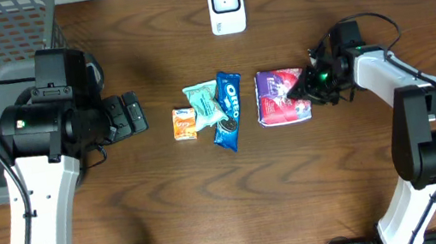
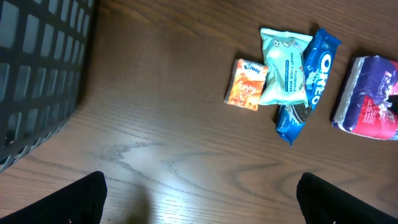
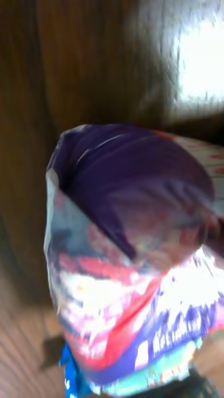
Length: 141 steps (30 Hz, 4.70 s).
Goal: Scan the item barcode
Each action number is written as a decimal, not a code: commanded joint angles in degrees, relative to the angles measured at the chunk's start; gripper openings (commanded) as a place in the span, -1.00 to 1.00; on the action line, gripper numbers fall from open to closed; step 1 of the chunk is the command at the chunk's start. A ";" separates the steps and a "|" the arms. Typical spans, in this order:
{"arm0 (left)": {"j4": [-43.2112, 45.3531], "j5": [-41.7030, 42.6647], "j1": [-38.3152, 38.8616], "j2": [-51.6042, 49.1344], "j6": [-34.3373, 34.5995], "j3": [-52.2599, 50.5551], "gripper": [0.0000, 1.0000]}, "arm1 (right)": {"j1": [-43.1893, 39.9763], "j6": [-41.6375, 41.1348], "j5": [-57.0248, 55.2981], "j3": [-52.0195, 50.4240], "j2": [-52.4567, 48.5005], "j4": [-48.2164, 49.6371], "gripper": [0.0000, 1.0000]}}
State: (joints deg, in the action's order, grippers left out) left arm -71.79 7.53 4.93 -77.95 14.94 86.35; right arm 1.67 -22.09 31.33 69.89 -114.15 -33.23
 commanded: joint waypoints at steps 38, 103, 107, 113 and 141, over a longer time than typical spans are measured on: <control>-0.17 -0.33 -0.15 0.09 -0.74 1.14 0.96 | 14.01 -36.22 -20.37 18.36 -7.19 52.78 -0.98; -0.17 -0.33 -0.15 0.09 -0.74 1.14 0.96 | -10.05 -7.43 -65.18 24.83 -8.98 -23.85 0.99; -0.17 -0.33 -0.15 0.09 -0.74 1.14 0.96 | -7.65 -6.71 -55.32 28.70 -6.97 -23.43 0.98; -0.17 -0.33 -0.15 0.09 -0.76 1.14 0.96 | -5.31 -2.56 -42.14 33.73 -3.72 -23.41 0.98; -0.17 -0.33 -0.15 0.09 -0.74 1.14 0.96 | -9.42 -5.33 -40.65 11.21 -1.42 -2.91 -0.98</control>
State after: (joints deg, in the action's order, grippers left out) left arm -71.79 7.53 4.91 -77.95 14.94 86.35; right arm -4.73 -25.67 -7.73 83.42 -115.72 -37.67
